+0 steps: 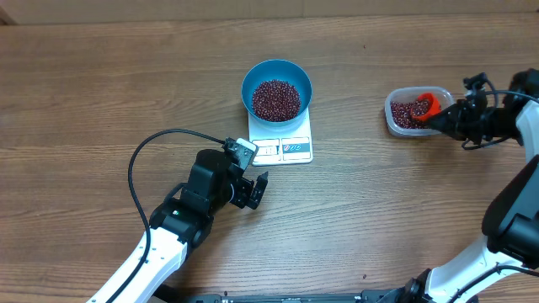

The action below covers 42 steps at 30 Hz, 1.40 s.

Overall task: Scoop item into bowl and weigh 150g on scale
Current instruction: 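Scoop beans from the container again with the right gripper, then carry the filled scoop over the teal bowl with the right gripper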

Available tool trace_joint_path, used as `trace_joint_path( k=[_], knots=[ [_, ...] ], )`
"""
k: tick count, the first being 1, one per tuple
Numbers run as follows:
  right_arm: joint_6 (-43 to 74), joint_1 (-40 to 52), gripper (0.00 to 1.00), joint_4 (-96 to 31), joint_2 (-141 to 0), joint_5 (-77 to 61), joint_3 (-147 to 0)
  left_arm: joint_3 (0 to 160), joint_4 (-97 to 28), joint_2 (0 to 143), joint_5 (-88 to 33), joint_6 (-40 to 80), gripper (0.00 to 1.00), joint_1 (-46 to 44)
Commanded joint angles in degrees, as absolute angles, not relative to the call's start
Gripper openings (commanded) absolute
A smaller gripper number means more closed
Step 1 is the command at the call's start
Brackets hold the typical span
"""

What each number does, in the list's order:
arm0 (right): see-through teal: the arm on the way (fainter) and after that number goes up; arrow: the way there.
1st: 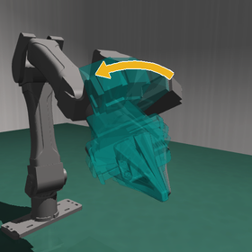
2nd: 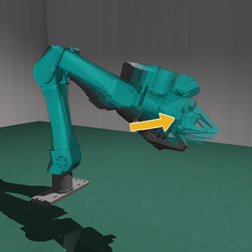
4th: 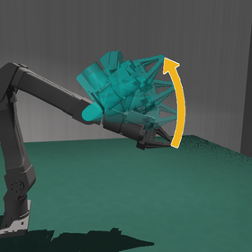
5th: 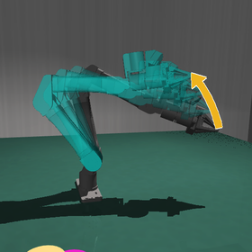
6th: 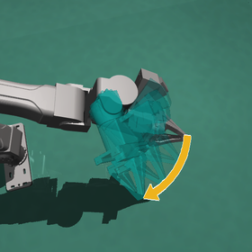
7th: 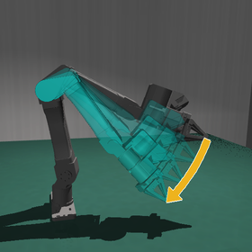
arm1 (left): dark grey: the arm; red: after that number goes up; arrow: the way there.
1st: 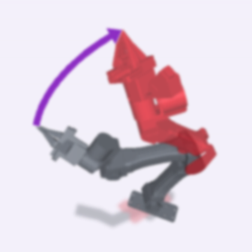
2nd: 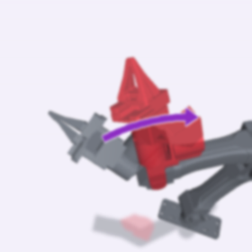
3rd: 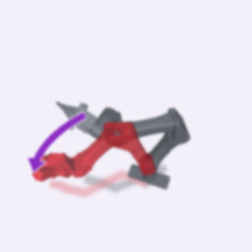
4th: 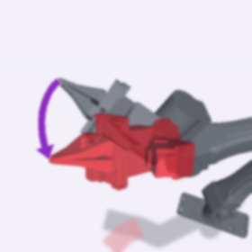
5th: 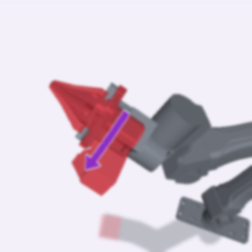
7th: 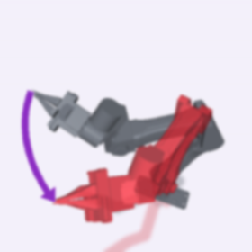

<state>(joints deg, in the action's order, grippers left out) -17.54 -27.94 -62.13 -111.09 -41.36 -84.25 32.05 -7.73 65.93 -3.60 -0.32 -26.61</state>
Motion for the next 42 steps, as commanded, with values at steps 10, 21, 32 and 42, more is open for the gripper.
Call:
trace_joint_path(
  k=[10, 21, 32, 42],
  knots=[
    [-18.5, -30.6, 0.04, -64.4, -111.0, -50.8, -84.2, 32.0, -7.7, 66.3, -2.9, 0.0, 1.00, -26.7],
    [-23.0, -30.6, 0.04, -68.9, -108.7, -58.8, -86.0, 32.0, -7.7, 66.3, -2.9, 0.0, 1.00, -26.7],
    [-27.5, -22.6, 0.04, -69.4, -105.1, -70.1, -86.0, 32.0, -7.7, 66.3, -2.9, 0.0, 0.99, -26.7],
    [-13.1, -6.6, 0.04, -55.7, -104.7, -71.3, -86.0, 32.0, -7.7, 66.3, -2.9, 0.0, 1.00, -26.7]
  ],
)
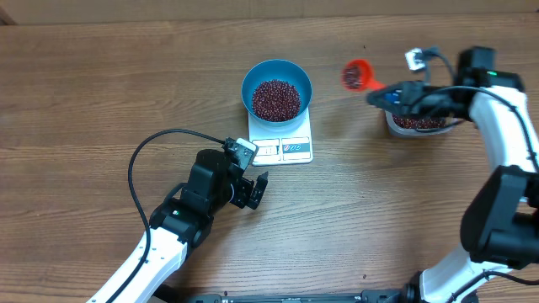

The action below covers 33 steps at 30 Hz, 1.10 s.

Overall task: Scoop item into bowl and weigh 150g on scale
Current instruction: 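Carry the filled scoop over the teal bowl with the right gripper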

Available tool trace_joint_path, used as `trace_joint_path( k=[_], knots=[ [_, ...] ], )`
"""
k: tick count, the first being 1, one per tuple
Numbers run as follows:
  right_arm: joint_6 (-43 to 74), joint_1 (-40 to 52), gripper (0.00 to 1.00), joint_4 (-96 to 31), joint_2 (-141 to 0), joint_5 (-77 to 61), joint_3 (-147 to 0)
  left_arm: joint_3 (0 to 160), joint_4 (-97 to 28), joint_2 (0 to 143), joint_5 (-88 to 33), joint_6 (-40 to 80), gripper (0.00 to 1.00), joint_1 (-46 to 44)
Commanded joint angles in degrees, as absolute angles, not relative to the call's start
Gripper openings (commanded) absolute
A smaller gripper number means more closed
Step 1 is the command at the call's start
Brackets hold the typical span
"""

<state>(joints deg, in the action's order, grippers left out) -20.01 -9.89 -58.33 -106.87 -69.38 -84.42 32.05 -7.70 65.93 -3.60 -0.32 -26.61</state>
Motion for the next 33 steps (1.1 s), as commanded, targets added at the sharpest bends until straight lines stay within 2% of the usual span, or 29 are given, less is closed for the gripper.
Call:
trace_joint_path(
  k=[1, 10, 33],
  knots=[
    [-10.7, -5.0, 0.04, -53.4, -104.7, -71.3, -86.0, 32.0, -7.7, 66.3, -2.9, 0.0, 1.00, -26.7],
    [5.6, 6.4, 0.04, -36.3, -104.7, -60.9, -86.0, 32.0, -7.7, 66.3, -2.9, 0.0, 1.00, -26.7],
    [5.7, 17.8, 0.04, -36.7, -104.7, -28.2, -88.9, 32.0, -7.7, 66.3, -2.9, 0.0, 0.99, -26.7]
  ],
)
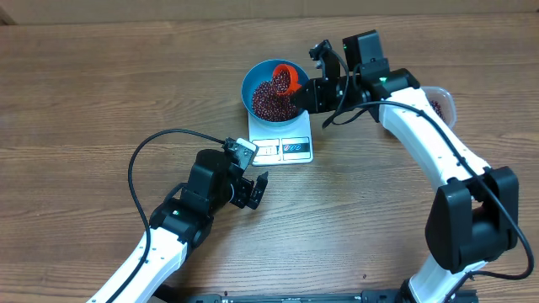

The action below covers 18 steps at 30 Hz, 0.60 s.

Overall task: Scoop item into bowl and weigh 150g on scale
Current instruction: 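Carry the filled scoop over the teal bowl with the right gripper, then tip the scoop slowly to pour beans into the teal bowl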

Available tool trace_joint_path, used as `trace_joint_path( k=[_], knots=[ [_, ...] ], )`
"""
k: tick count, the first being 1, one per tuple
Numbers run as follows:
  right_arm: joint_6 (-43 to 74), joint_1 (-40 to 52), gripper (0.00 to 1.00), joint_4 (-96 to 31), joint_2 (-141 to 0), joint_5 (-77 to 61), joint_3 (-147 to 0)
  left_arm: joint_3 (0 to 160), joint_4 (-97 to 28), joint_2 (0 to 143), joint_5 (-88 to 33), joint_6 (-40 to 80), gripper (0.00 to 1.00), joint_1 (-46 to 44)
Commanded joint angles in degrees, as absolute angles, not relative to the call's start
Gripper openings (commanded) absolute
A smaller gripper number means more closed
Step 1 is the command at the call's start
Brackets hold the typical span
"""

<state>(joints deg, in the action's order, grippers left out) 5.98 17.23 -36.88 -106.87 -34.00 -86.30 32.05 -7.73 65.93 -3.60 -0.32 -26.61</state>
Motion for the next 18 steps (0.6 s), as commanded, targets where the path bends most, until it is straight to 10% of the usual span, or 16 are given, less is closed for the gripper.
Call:
trace_joint_path(
  k=[1, 18],
  knots=[
    [5.5, 18.0, 0.04, -36.7, -104.7, -27.9, -89.0, 32.0, -7.7, 66.3, -2.9, 0.0, 1.00, -26.7],
    [-1.8, 24.4, 0.04, -40.4, -104.7, -8.7, -92.3, 32.0, -7.7, 66.3, -2.9, 0.0, 0.99, -26.7]
  ],
)
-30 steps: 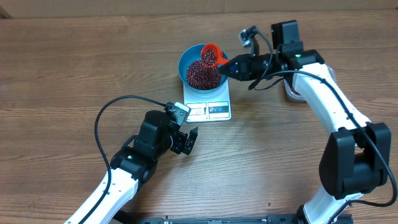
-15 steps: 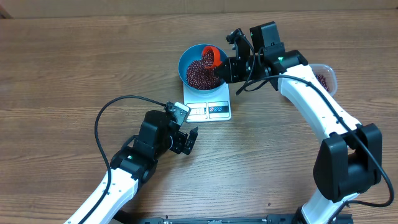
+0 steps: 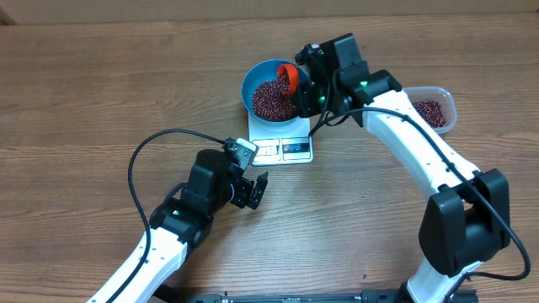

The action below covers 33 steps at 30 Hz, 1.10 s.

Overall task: Scoop item into bowl and weigh 150g on scale
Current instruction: 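Tip the scoop slowly to pour beans into the teal bowl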

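Observation:
A blue bowl (image 3: 256,74) full of dark red beans (image 3: 269,99) stands on a white scale (image 3: 282,145) at the table's middle back. My right gripper (image 3: 301,84) is shut on a red scoop (image 3: 288,77), which is tipped on its side over the bowl's right rim. A clear container (image 3: 433,109) with more beans sits at the right. My left gripper (image 3: 258,190) rests open on the table below the scale, holding nothing.
A black cable (image 3: 147,156) loops on the wooden table (image 3: 84,93) left of the left arm. The right arm (image 3: 413,143) stretches from the lower right across to the bowl, passing beside the clear container.
The right gripper has shifted a little to the left, and the scoop is now tipped further over the bowl's right rim. The left arm has not moved.
The right gripper held the red scoop down in the clear bean container. Then the scoop, loaded with beans, was in the air left of the container. Then it was over the bowl's right side, and now it stands tipped there.

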Available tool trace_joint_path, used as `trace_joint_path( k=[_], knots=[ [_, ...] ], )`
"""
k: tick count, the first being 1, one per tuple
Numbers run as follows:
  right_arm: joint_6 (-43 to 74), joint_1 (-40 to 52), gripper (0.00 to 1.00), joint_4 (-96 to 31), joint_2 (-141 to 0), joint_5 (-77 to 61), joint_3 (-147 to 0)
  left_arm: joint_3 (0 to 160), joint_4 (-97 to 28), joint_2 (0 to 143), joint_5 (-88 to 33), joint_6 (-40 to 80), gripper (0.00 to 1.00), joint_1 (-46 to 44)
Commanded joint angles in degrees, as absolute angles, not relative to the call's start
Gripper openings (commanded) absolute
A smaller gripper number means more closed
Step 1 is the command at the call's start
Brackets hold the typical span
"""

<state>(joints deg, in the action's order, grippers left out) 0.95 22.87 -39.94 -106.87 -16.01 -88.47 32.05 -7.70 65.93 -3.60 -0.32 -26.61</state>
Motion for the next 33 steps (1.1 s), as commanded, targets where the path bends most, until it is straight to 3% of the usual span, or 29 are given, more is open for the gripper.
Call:
trace_joint_path(
  k=[1, 33],
  knots=[
    [-1.8, 24.7, 0.04, -40.8, -104.7, -7.4, -92.7, 32.0, -7.7, 66.3, -2.9, 0.0, 1.00, -26.7],
    [-2.0, 25.4, 0.04, -43.2, -104.7, -6.5, -93.5, 32.0, -7.7, 66.3, -2.9, 0.0, 1.00, -26.7]
  ],
)
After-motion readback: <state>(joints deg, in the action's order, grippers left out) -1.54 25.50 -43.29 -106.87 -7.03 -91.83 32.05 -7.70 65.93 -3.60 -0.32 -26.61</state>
